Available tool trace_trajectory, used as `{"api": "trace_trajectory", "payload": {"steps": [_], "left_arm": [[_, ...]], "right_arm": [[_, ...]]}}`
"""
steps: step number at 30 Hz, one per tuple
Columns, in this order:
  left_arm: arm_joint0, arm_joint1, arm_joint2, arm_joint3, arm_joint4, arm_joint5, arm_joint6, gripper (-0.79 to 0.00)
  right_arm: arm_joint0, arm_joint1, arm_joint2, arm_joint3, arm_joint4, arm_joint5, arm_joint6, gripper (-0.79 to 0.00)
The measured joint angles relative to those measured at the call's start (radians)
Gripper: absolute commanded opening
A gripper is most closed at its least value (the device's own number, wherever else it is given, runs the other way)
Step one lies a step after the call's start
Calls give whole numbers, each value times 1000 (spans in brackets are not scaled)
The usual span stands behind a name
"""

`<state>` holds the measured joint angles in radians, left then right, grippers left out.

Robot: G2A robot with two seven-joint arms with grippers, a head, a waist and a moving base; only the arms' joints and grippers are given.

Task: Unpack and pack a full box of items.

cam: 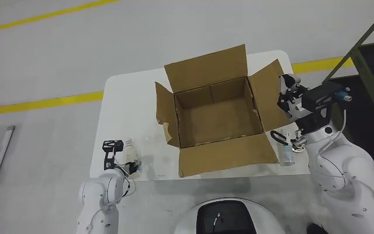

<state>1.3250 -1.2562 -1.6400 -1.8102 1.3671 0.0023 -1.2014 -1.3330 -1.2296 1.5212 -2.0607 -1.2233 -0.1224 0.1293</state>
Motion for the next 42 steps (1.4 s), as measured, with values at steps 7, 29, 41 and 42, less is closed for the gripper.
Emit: {"api": "trace_trajectory", "payload": {"steps": [7,29,41,42], "left_arm": [[-90,2,20,101,-6,10,-47,0],[-241,6,71,300,-14,45,-79,-434],[-226,9,83,287,-22,57,-75,-785],[-224,9,82,282,-23,61,-74,-785]], "right_arm": [[-5,2,-5,-9,-46,-17,-4,-785],[-7,2,9,-8,-43,-5,10,-785],[12,-4,35,2,62,45,31,-659],[17,-4,43,2,88,55,40,-603]]}}
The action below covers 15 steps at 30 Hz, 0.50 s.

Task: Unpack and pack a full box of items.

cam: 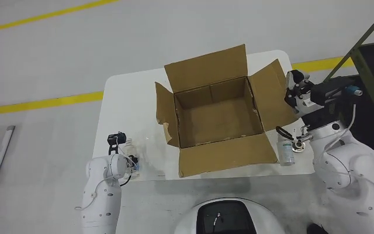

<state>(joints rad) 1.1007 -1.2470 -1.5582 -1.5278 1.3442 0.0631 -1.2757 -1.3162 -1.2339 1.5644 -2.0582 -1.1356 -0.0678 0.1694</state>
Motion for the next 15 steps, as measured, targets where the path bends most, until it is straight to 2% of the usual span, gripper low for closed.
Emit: {"api": "trace_trajectory", "payload": {"steps": [2,3,8,15], "left_arm": [[2,1,-5,-11,-2,2,1,-785],[3,2,-9,-23,-3,2,2,-785],[22,7,-33,-104,-19,1,-10,-785],[69,12,-78,-288,-107,2,-61,-785]], "right_arm": [[10,-1,18,1,48,20,16,-409],[17,-2,34,2,84,35,33,0],[49,-1,115,10,246,94,136,0],[50,5,206,60,462,110,309,0]]}}
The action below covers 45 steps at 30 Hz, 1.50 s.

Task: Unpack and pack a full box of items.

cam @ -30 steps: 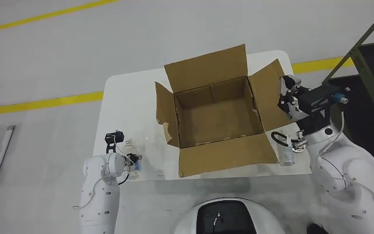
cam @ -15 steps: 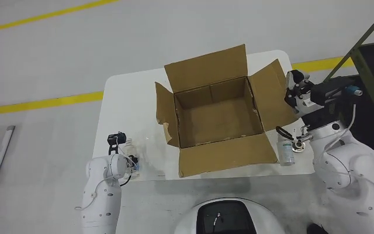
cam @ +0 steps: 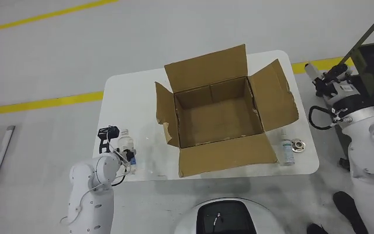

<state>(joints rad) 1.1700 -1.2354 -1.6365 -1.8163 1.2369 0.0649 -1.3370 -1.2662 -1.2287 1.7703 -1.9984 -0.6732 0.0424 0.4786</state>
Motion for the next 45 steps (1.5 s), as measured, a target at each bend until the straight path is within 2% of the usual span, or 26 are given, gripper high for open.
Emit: {"api": "trace_trajectory", "payload": {"steps": [1,2,3,4,5,7,17,32,36,41,45], "left_arm": [[3,1,-5,-20,-12,1,-4,-785],[4,1,-10,-39,-21,2,-7,-785],[4,2,-16,-62,-33,4,-10,-785],[4,3,-20,-76,-43,5,-12,-785],[2,3,-24,-90,-53,5,-13,-785],[-2,5,-33,-114,-79,5,-16,-785],[24,17,-66,-154,-103,-15,-12,-785],[53,24,-75,-134,-88,-26,20,-785],[69,24,-83,-146,-120,-15,75,-785],[2,27,-123,-197,-220,24,72,-785],[-100,30,-137,-235,-347,56,56,-785]], "right_arm": [[-6,0,1,5,17,3,10,-40],[-15,0,-4,9,31,0,24,-409],[-26,1,-10,13,47,-7,44,-471],[-33,0,-15,15,63,-2,47,-570],[-40,-1,-21,17,79,5,43,-702],[-54,-2,-38,20,92,14,44,-785],[-89,-4,-84,58,143,47,43,-785],[-87,-8,-125,91,245,72,0,-785],[-78,-7,-142,93,245,71,4,-785],[-73,-6,-165,92,242,60,16,-785],[-72,-5,-185,87,237,58,22,-785]]}}
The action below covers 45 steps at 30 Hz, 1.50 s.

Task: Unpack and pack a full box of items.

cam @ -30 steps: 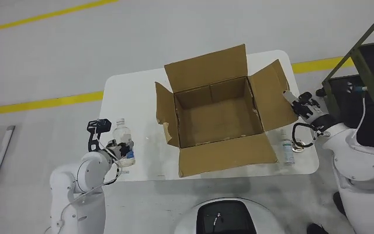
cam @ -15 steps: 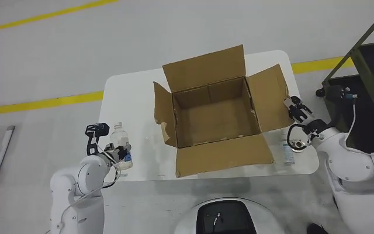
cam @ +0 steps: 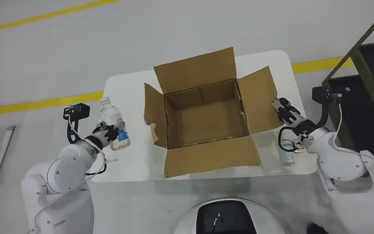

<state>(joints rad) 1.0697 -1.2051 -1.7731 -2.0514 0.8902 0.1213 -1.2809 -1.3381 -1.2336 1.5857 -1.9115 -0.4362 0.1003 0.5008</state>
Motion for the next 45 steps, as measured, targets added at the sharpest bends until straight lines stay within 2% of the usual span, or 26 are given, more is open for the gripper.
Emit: {"api": "trace_trajectory", "payload": {"steps": [6,9,12,24,29,32,37,40,45], "left_arm": [[-123,4,28,-29,-226,15,-41,-785],[-145,6,54,-12,-324,39,-71,-785],[-141,9,88,5,-382,54,-138,-785],[-140,10,89,4,-379,53,-138,-785],[-119,11,112,8,-391,32,-63,-785],[-149,9,162,21,-444,43,-19,-785],[-234,1,304,92,-509,106,2,-785],[-278,-4,395,141,-506,125,4,-785],[-300,-4,499,242,-440,166,-5,-785]], "right_arm": [[5,1,-23,-9,-11,2,2,-785],[6,3,-26,-10,-17,2,1,-785],[7,5,-24,-11,-49,-3,1,-785],[7,5,-24,-11,-47,-2,0,-785],[0,3,-30,-10,-34,-8,-14,-785],[1,4,-37,-6,-31,-11,-12,-785],[-1,5,-44,-8,-25,-4,-9,-785],[-6,6,-44,-12,-21,-3,-7,-785],[-21,8,-34,-21,-18,1,-4,-785]]}}
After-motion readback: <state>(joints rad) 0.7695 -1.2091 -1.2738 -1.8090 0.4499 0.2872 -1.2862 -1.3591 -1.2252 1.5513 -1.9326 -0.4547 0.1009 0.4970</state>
